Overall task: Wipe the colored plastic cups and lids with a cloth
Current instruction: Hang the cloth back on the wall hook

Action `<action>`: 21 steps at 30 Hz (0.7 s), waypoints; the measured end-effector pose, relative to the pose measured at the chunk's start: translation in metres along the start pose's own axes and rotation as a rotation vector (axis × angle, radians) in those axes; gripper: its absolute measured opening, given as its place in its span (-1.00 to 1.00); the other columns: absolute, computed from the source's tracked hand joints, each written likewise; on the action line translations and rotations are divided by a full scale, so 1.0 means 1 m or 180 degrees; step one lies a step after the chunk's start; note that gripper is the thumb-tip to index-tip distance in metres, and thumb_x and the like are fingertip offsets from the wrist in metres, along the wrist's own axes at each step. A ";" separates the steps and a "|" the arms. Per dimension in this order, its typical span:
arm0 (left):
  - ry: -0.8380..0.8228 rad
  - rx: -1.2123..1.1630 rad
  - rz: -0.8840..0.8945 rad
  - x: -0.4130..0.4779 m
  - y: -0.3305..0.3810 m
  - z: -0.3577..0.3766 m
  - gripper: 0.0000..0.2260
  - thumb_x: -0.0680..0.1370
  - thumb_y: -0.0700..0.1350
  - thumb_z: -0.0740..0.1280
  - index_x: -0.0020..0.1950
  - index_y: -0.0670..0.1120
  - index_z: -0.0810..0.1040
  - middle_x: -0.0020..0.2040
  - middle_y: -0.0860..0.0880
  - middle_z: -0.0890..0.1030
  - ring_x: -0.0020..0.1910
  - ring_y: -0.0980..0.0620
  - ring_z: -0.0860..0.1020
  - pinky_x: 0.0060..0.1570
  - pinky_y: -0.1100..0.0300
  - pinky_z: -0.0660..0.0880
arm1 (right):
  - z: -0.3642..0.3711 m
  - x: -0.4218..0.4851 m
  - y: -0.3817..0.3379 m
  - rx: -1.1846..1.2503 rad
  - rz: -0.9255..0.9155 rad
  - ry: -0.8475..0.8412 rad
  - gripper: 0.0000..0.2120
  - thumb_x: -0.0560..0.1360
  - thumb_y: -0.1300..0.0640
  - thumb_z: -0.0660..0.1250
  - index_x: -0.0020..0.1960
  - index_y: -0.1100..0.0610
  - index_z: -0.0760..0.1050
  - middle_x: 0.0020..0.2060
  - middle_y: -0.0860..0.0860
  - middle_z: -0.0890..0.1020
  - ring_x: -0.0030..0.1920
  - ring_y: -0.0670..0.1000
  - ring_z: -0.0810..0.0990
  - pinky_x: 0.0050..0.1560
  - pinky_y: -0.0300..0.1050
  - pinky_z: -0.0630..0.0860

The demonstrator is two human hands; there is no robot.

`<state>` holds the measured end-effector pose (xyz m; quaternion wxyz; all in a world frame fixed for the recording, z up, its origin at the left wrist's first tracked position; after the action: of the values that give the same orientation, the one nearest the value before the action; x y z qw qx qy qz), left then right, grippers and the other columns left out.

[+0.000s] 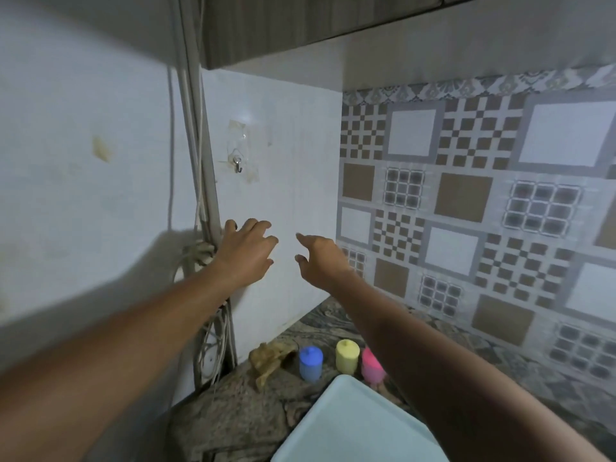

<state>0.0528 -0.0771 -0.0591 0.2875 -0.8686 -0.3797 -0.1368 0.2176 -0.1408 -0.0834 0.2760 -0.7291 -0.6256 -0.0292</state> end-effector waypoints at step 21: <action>-0.2180 -0.1459 -0.0859 -0.077 0.081 0.195 -0.77 0.61 0.00 0.25 0.14 -0.09 0.59 0.09 -0.06 0.63 0.11 -0.14 0.63 0.00 0.06 0.53 | 0.214 -0.012 0.064 -0.1121 -0.0332 -0.2015 -0.68 0.55 0.23 0.38 0.31 0.13 0.57 0.27 0.17 0.59 0.30 0.22 0.58 0.21 0.08 0.57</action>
<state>0.0644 -0.0479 -0.2817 -0.0758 -0.8478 -0.5232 0.0422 0.2097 -0.0622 -0.2923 -0.0628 -0.7054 -0.7018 0.0766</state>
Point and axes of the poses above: each hand's wrist, its own x-axis towards the middle knuckle, its own z-axis out of the palm, y = z × x, the point moved 1 cm from there along x, towards the middle knuckle
